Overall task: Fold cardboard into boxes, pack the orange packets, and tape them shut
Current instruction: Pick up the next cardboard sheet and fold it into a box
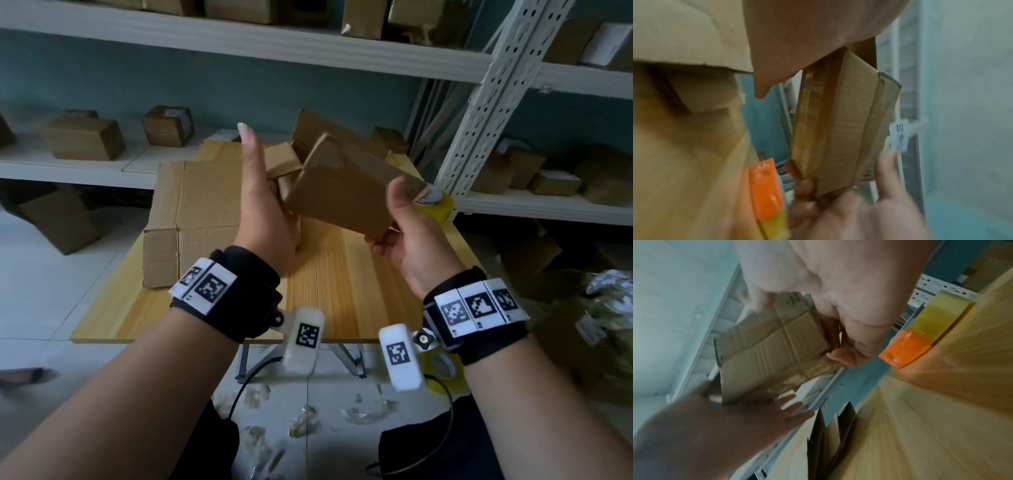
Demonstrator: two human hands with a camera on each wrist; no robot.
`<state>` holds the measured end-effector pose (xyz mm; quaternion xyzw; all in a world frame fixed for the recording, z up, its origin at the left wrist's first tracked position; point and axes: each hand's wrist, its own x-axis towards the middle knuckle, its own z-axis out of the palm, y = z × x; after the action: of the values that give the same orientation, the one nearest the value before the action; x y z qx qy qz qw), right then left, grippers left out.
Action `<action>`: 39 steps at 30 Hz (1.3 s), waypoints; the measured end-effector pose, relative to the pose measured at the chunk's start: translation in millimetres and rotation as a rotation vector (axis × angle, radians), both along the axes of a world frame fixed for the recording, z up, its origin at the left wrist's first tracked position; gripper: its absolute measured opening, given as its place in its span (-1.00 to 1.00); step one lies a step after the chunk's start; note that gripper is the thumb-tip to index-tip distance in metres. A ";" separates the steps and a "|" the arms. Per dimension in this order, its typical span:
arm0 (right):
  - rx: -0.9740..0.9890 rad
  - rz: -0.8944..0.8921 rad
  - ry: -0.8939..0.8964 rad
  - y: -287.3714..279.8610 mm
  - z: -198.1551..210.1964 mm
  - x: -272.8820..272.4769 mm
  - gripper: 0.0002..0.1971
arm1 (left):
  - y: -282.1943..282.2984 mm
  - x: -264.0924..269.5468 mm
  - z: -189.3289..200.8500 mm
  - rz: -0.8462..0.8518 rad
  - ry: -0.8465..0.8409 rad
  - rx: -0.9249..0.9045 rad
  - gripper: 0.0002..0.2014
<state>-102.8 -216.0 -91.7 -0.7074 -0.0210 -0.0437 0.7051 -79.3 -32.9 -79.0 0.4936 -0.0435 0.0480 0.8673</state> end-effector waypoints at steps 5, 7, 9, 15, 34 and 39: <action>-0.087 -0.160 -0.082 1.5 -3.0 2.2 -0.38 | -3.3 2.8 -18.1 0.196 -0.258 0.749 0.27; -0.136 -0.171 -0.105 0.7 -1.1 2.0 -0.39 | -5.1 1.8 -19.2 0.237 -0.280 0.796 0.08; -0.191 -0.167 -0.110 -0.2 -2.1 2.5 -0.38 | -6.4 5.7 -20.7 0.233 -0.367 0.758 -0.09; -0.254 -0.143 -0.137 -7.3 -6.0 4.2 -0.19 | -0.1 17.2 -23.4 0.160 -0.320 0.779 -0.22; -0.593 -0.419 -0.402 -12.6 -13.8 8.8 -0.15 | -0.8 3.7 -20.1 0.312 -0.246 1.132 -0.08; -0.507 -0.451 -0.393 -16.1 -7.7 8.2 -0.18 | -1.0 -2.5 -13.5 0.167 -0.249 0.989 -0.65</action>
<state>-94.6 -232.1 -99.4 -0.8242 -0.0098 -0.3258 0.4630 -81.8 -33.8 -92.5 0.8370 -0.1244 0.1490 0.5116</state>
